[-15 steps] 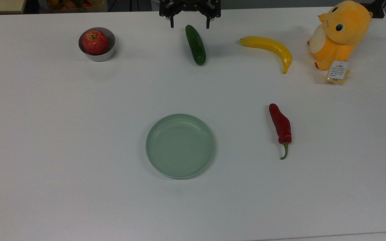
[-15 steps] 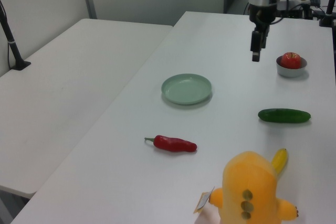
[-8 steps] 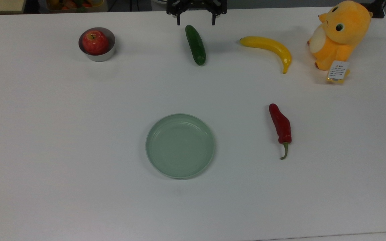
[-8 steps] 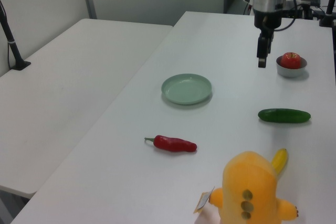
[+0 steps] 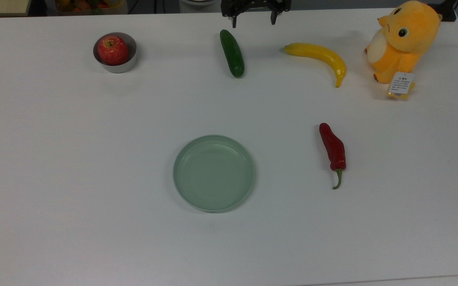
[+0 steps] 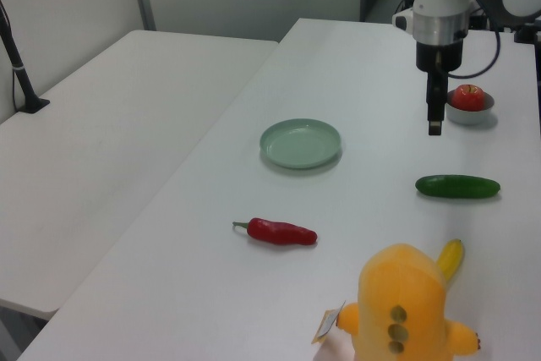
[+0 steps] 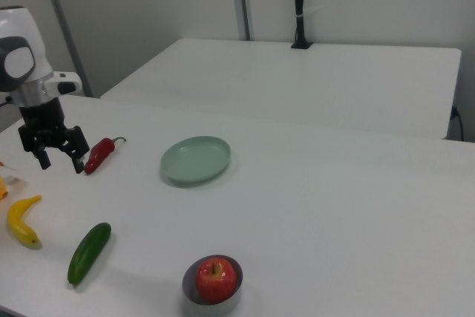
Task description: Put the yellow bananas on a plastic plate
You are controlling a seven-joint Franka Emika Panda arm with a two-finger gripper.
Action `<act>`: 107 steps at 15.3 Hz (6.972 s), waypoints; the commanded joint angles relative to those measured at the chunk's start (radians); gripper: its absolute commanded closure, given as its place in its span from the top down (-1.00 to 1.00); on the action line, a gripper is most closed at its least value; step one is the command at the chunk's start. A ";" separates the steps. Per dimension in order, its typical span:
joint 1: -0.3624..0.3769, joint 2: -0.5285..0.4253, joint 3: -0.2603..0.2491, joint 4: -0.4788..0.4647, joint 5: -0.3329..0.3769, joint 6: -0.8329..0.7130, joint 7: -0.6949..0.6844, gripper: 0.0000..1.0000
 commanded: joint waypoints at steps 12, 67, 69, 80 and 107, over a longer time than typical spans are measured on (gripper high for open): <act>0.051 0.064 0.234 -0.047 0.001 0.024 -0.384 1.00; -0.025 0.552 0.043 0.441 -0.322 0.291 -0.022 -1.00; -0.028 0.570 -0.003 0.455 -0.322 0.340 -0.002 -1.00; -0.042 0.639 -0.094 0.501 -0.325 0.451 0.011 0.96; -0.117 0.130 -0.039 0.346 -0.059 0.017 0.021 1.00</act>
